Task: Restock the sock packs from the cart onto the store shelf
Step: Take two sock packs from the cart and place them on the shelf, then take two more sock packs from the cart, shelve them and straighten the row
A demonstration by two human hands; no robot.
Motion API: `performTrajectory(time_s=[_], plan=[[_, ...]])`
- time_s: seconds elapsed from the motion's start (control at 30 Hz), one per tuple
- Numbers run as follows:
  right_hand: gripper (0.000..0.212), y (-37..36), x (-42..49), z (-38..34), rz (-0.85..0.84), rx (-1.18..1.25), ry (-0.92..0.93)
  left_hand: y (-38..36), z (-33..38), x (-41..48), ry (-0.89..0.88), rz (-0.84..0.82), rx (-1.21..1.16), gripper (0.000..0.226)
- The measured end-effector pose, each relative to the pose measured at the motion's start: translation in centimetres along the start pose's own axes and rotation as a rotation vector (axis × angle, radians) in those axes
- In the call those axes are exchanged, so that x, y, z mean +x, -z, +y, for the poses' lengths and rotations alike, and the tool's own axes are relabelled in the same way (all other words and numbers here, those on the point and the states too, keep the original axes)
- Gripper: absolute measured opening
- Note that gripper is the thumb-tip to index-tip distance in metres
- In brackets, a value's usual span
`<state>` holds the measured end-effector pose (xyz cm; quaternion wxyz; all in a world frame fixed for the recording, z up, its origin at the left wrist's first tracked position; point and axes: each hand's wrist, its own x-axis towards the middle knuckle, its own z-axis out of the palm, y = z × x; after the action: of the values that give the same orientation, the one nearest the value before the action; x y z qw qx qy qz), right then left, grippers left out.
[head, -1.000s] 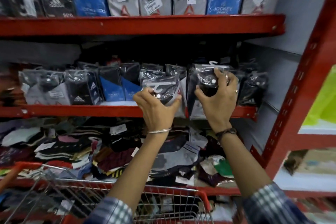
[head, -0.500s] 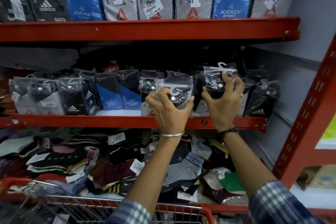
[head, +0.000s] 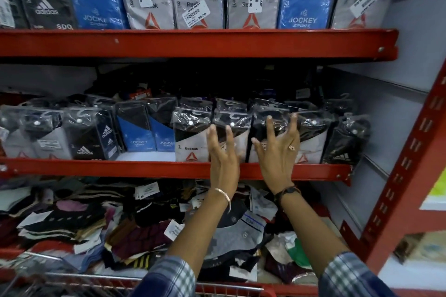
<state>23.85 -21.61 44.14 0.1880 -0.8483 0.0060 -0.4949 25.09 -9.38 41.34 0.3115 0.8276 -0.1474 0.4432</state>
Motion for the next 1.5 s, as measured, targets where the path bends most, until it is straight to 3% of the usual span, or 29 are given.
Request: performTrajectory(time_s=[0.07,0.17,0.27,0.37,0.43,0.53,0.63,0.8,0.97,1.33,1.5], plan=[[0.061,-0.8,-1.4,0.3,-0.052,-0.059,0.032,-0.7,-0.7,-1.3,-0.071,-0.108,0.086,0.083],[0.059,-1.9,-2.8,0.9,-0.132,-0.109,0.098,-1.5,-2.1,-2.1,-0.087,-0.265,0.198,0.069],[0.063,-2.5,-3.3,1.6,-0.19,-0.143,0.133,-1.8,-2.7,-2.1,-0.065,-0.326,0.265,0.068],[0.072,-2.5,-3.4,2.0,-0.259,-0.221,0.161,-1.5,-2.4,-1.9,-0.052,-0.359,0.281,0.066],[0.065,-2.0,-3.8,1.7,-0.279,-0.227,0.173,-0.6,-1.8,-1.9,-0.05,-0.375,0.245,0.063],[0.049,-0.4,-5.0,0.5,-0.31,-0.122,0.147,1.6,-1.0,-2.4,-0.034,-0.365,0.124,0.056],[0.05,0.9,-7.8,-0.9,-0.332,0.01,0.098,4.3,-1.4,-4.9,-0.028,-0.292,0.08,0.05],[0.053,1.8,-14.2,-3.7,-0.436,0.142,0.025,8.3,-4.3,-11.4,-0.011,-0.318,0.016,0.046],[0.054,1.5,-21.7,-6.7,-0.606,0.222,-0.102,12.2,-8.6,-18.8,0.111,-0.388,-0.04,0.04],[0.051,-3.9,-39.4,-12.2,-1.126,0.11,-0.279,16.7,-18.2,-35.6,0.515,-0.722,-0.01,0.045],[0.054,-6.7,-46.0,-13.1,-1.36,-0.001,-0.405,16.4,-22.3,-41.2,0.679,-0.856,0.068,0.033]])
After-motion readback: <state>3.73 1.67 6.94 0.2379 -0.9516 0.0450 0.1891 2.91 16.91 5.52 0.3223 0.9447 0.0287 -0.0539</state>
